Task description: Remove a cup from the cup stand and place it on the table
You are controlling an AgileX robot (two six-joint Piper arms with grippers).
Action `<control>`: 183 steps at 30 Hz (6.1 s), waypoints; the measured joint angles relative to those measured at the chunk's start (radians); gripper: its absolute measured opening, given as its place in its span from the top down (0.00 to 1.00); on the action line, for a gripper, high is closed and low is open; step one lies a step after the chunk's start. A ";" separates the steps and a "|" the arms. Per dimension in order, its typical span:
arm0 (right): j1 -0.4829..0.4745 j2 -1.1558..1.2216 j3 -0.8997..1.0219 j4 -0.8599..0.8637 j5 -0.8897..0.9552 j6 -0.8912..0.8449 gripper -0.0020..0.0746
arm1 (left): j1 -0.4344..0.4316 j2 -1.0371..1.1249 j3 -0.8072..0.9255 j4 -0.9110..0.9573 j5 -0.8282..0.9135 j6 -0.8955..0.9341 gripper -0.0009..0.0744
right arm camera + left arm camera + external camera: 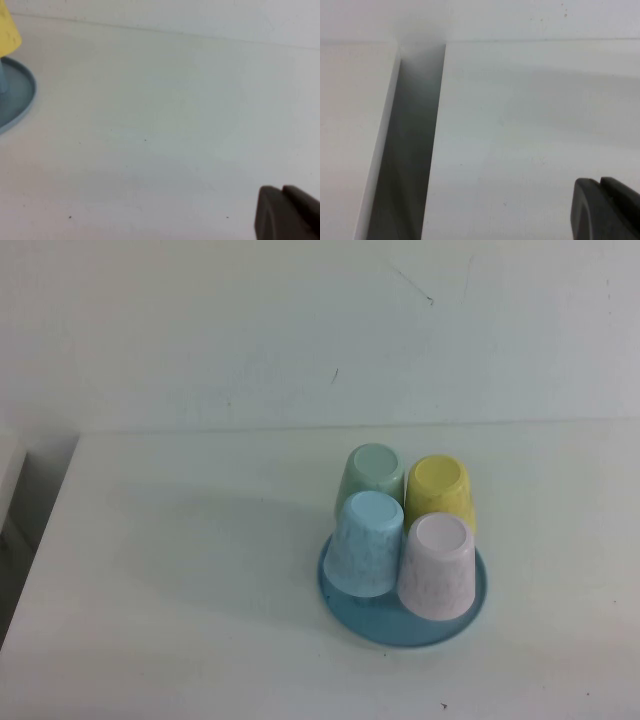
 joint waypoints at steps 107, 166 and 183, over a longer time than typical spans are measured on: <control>0.000 0.000 0.000 -0.002 0.000 0.000 0.98 | -0.556 1.585 -1.137 -0.705 0.122 0.949 0.07; 0.000 0.000 0.000 -0.002 0.000 0.000 0.98 | -0.556 1.391 -1.209 -0.749 0.022 0.950 0.26; 0.000 0.000 0.002 0.226 -0.051 0.161 0.98 | -0.523 1.299 -1.211 -0.769 0.329 0.301 0.26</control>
